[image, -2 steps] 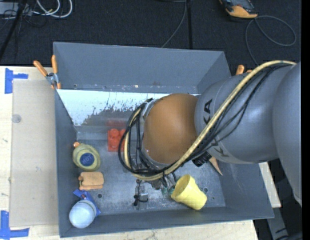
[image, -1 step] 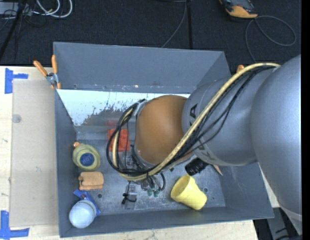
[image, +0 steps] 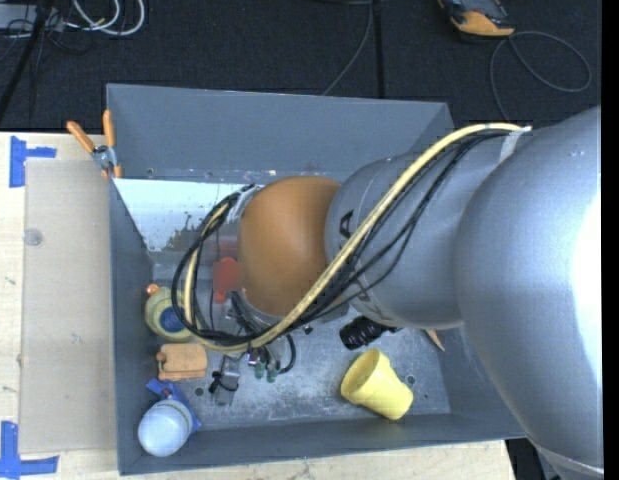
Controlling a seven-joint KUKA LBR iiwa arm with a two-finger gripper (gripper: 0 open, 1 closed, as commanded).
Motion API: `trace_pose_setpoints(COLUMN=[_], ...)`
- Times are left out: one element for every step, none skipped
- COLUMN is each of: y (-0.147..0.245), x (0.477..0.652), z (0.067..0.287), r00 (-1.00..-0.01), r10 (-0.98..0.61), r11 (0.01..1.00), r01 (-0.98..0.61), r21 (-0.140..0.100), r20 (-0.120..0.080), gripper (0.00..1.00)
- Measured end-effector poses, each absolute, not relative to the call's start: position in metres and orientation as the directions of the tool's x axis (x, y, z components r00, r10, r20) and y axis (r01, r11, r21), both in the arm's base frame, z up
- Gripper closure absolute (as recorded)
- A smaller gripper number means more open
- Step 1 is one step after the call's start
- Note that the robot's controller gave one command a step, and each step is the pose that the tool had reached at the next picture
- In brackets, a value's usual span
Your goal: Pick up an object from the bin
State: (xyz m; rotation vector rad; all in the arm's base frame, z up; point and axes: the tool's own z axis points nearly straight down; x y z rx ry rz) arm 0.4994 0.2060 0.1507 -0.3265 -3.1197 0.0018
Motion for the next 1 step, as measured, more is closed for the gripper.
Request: trace_pose_setpoints(y=[0.2196], x=[0.5161], z=[0.1147], r00=[-0.995], r10=[-0.095], r11=[0.996], r01=[-0.095], r21=[0.0], r20=[0.005], gripper=[0.0])
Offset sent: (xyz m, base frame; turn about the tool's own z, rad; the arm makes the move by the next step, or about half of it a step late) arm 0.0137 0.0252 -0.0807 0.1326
